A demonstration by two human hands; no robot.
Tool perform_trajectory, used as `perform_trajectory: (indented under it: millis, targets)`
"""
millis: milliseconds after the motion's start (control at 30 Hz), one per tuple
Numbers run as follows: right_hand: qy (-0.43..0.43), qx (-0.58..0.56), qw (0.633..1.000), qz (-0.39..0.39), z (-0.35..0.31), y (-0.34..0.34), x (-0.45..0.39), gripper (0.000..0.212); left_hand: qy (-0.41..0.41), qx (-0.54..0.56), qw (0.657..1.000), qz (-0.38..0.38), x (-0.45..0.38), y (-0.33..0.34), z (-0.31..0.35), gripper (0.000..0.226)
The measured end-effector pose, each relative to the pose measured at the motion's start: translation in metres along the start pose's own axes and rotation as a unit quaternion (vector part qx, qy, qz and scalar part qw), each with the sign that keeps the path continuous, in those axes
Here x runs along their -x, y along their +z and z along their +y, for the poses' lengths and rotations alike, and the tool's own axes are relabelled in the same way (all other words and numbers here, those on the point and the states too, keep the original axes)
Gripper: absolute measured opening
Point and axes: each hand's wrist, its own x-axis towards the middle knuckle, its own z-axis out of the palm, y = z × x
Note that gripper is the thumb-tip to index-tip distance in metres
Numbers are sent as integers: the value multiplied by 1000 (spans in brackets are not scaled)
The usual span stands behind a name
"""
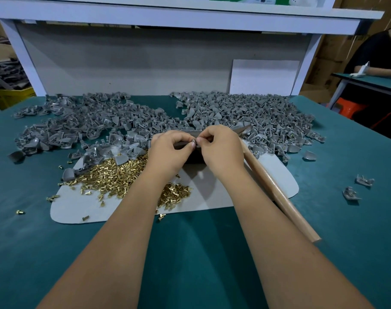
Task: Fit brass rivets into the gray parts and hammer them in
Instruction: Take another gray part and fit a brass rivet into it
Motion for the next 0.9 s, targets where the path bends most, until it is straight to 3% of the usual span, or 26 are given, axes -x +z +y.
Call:
perform_trajectory:
  millis: [333,667,733,900]
  targets:
    - [60,65,996,-8,-16,-2,-1,8,-1,7,1000,6,-3,2,-4,10]
    - [-68,15,997,39,8,9,7,10,11,-17,1000,10,-1,3,-1,12]
    - [-67,-17,997,37,11,10,7,13,8,-15,1000,8,-1,3,-1,12]
    - [32,-204,978,38,11,6,7,18,-4,1,1000,5,-1,3,-2,11]
